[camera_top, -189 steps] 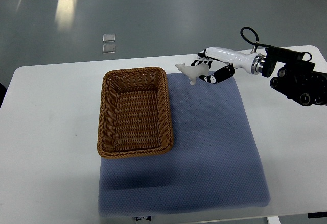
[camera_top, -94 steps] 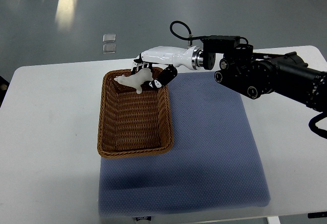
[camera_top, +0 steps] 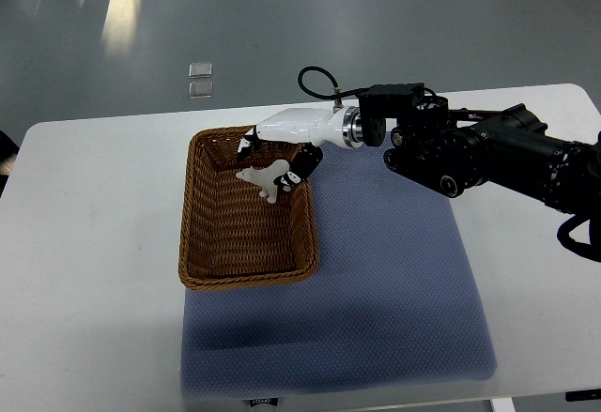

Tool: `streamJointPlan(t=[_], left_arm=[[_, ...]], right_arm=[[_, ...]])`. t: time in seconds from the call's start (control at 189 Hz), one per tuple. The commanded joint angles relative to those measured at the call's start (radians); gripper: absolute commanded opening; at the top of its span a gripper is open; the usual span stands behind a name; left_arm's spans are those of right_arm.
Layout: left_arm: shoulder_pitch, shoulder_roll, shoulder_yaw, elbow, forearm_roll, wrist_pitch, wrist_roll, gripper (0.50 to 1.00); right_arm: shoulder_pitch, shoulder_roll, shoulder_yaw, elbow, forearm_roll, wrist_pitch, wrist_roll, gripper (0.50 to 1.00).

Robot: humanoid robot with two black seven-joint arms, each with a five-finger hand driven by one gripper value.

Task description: Place white bear in brown basket with right hand

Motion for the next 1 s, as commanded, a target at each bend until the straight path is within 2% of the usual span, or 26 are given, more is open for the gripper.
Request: streamJointPlan(t=[0.0,0.058,0.18,0.354,0.667,0.815,0.995], left_arm=[[0.0,0.0,0.0,0.0,0.0,0.0,0.0,1.0],[0.0,0.0,0.0,0.0,0.0,0.0,0.0,1.0],[0.0,0.0,0.0,0.001,0.0,0.0,-0.001,1.0],[0.0,0.0,0.0,0.003,0.0,0.0,-0.001,1.0],[0.0,0.0,0.0,0.003,0.0,0.0,0.0,1.0],[0.0,0.0,0.001,0.001,0.0,-0.005,0.0,1.0],[-0.002,0.0,0.001,0.001,0.0,-0.006,0.0,1.0]], right_arm=[[0.002,0.0,0.001,0.0,0.001,-0.018,0.001,0.823],[0.002,0.0,0.004,0.0,0.001,-0.03,0.001,0.829],[-0.006,0.0,0.018,0.0,0.019,-0.042,0.002,0.899],[-0.02,-0.014,0.113,0.0,0.058,-0.042,0.004,0.923],[-0.153,-0.117,0.409,-0.005,0.227,-0.045,-0.007,0.924],[-0.264,-0.158,0.569,-0.017,0.433,-0.08,-0.07,0.926],[-0.345,-0.167,0.713,-0.046,0.711,-0.088,-0.101,0.926]])
